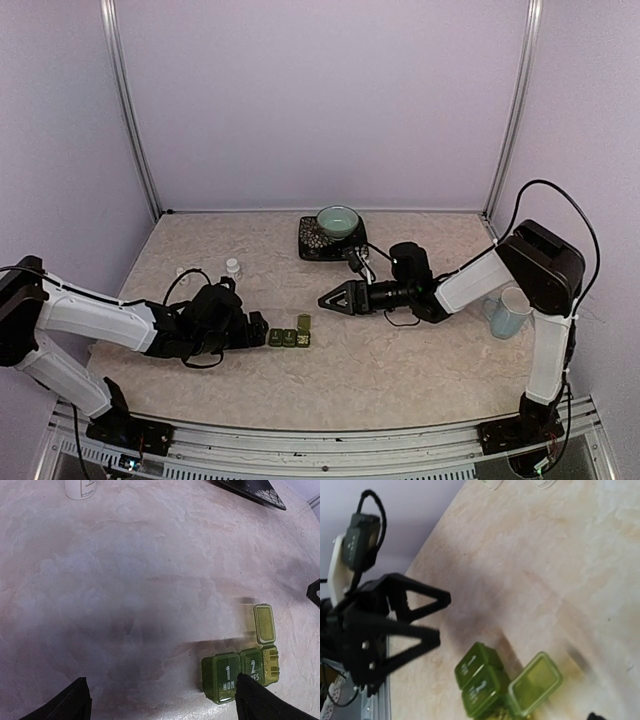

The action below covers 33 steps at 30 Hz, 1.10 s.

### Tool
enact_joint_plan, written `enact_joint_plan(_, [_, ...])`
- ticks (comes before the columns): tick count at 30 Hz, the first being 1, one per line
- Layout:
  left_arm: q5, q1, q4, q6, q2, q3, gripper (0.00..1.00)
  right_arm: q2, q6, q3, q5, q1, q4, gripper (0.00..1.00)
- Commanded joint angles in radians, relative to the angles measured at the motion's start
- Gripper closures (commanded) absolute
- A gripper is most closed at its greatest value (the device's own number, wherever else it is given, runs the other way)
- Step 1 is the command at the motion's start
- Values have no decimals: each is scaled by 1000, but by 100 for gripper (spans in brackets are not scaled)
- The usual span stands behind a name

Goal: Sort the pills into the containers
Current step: Close the lid of the pill container in the compartment of the pill container.

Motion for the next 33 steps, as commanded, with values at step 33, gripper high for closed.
enact_joint_plan(33, [-24,-84,-41,-37,218,100,7,212,-51,246,-7,96,-168,9])
